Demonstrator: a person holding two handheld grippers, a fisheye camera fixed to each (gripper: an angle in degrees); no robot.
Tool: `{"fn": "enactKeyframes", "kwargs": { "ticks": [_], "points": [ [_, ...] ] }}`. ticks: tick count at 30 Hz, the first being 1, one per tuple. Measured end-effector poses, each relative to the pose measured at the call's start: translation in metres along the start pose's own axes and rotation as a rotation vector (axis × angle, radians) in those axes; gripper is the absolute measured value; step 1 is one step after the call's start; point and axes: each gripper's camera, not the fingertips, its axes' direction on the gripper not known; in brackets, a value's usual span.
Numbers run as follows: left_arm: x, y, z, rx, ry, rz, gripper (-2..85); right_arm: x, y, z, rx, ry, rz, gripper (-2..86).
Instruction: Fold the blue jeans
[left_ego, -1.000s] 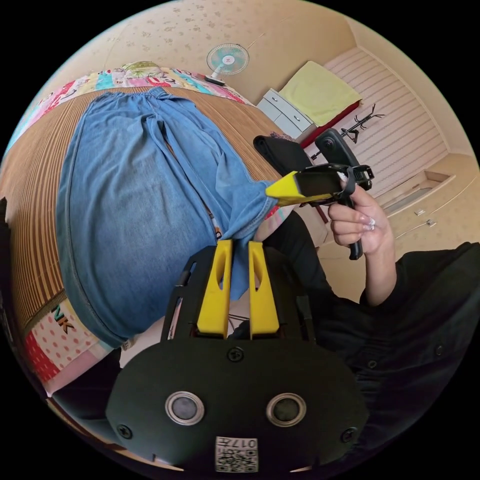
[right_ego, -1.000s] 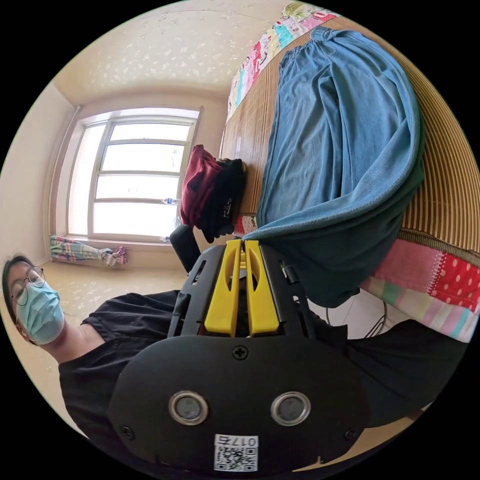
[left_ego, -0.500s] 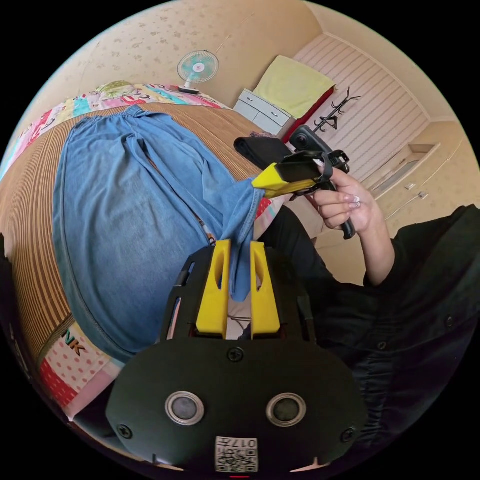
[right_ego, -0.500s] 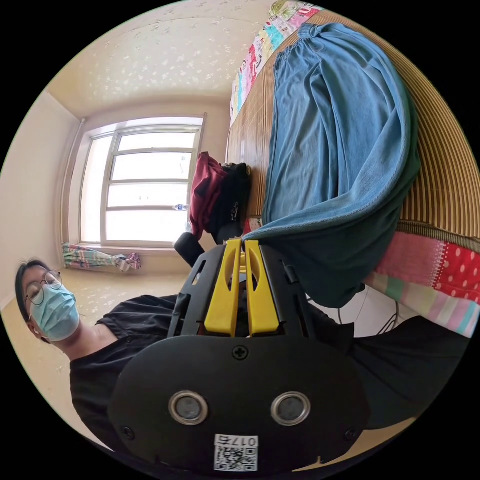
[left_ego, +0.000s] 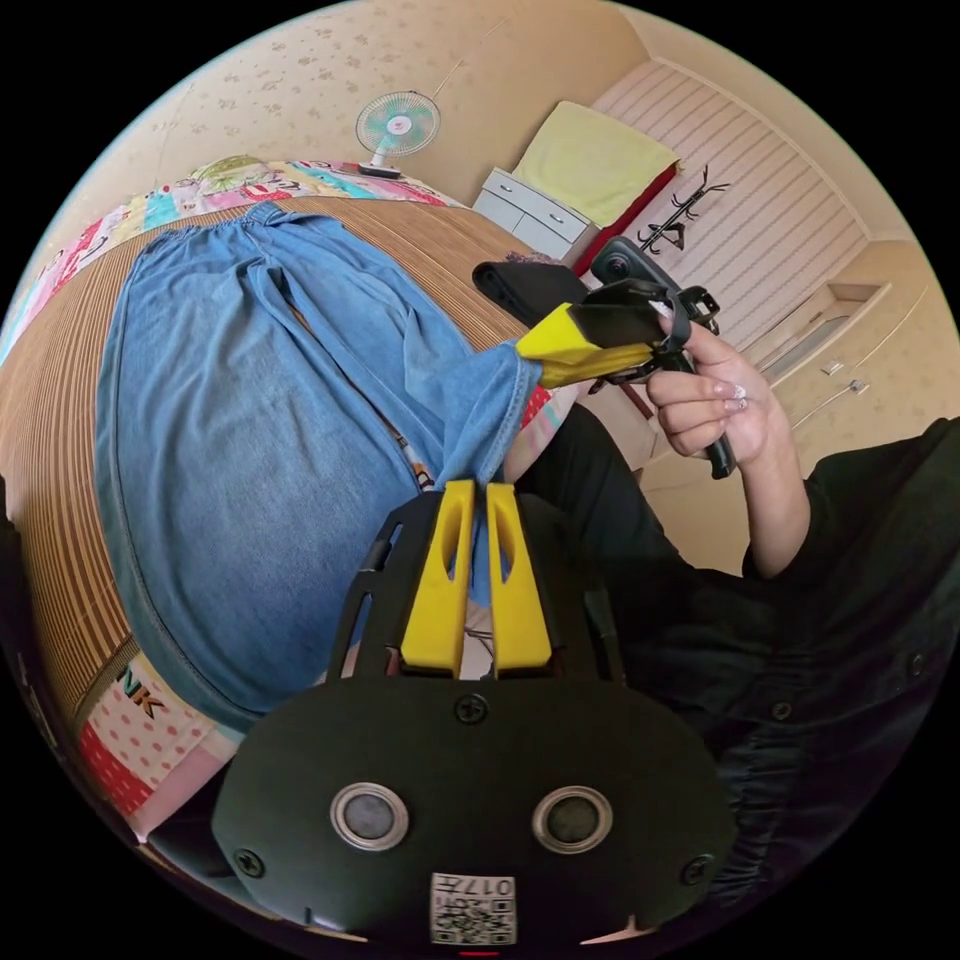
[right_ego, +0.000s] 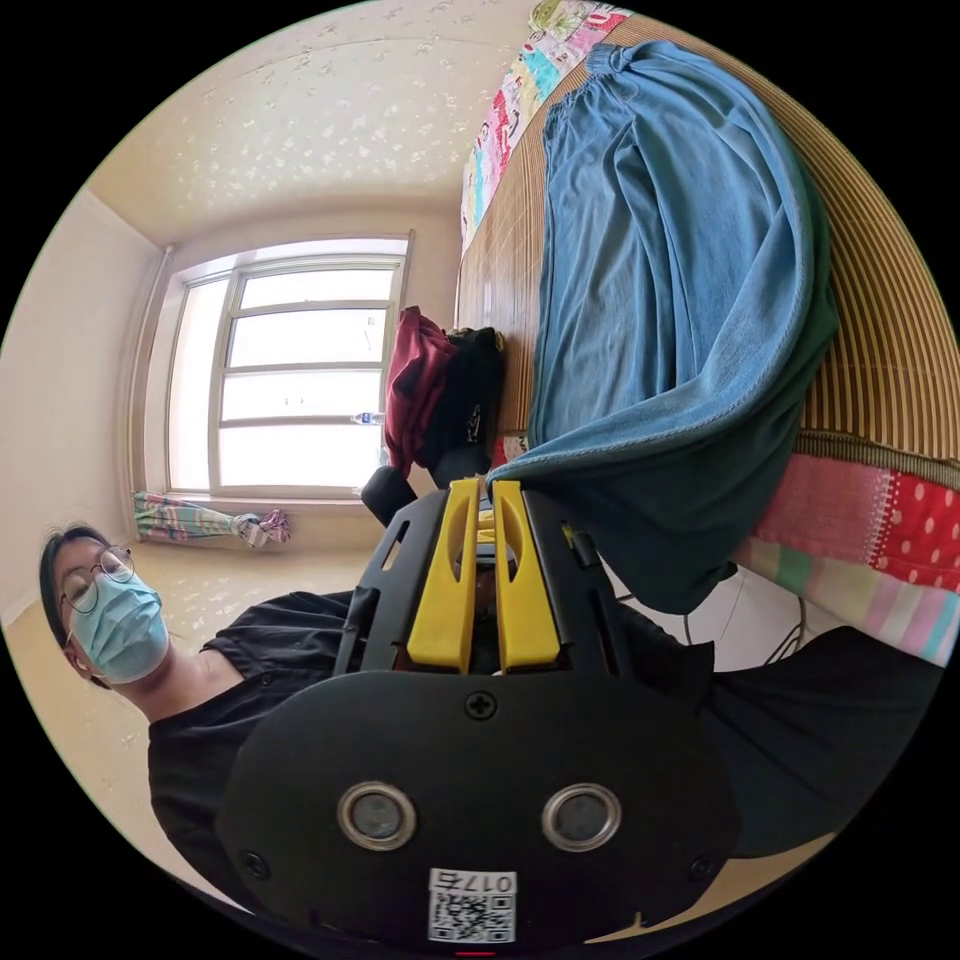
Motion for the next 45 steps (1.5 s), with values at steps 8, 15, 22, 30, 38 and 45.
{"fn": "enactKeyframes", "kwargs": {
  "ticks": [8,15,22,30,38,45],
  "points": [
    [0.004,0.024,-0.028,-0.091,0.321,0.145,-0.6,0.025,0.021,-0.001,-0.048,-0.039,0.036,1.3],
    [0.011,0.026,-0.048,-0.112,0.404,0.184,-0.9,0.049,0.037,0.015,-0.088,-0.080,0.088,1.2],
    [0.023,0.019,-0.046,-0.138,0.456,0.238,-0.9,0.047,0.037,0.022,-0.065,-0.096,0.062,1.3],
    [0.042,0.021,-0.032,-0.170,0.489,0.261,-0.8,0.020,-0.011,-0.025,-0.081,0.151,0.016,5.2],
    [0.054,0.018,-0.030,-0.189,0.499,0.275,-0.8,-0.041,-0.144,-0.043,0.142,0.594,-0.171,7.3],
    [0.060,0.009,-0.031,-0.173,0.528,0.274,-0.8,-0.039,-0.277,0.011,0.118,0.785,-0.231,3.5]
  ]
}}
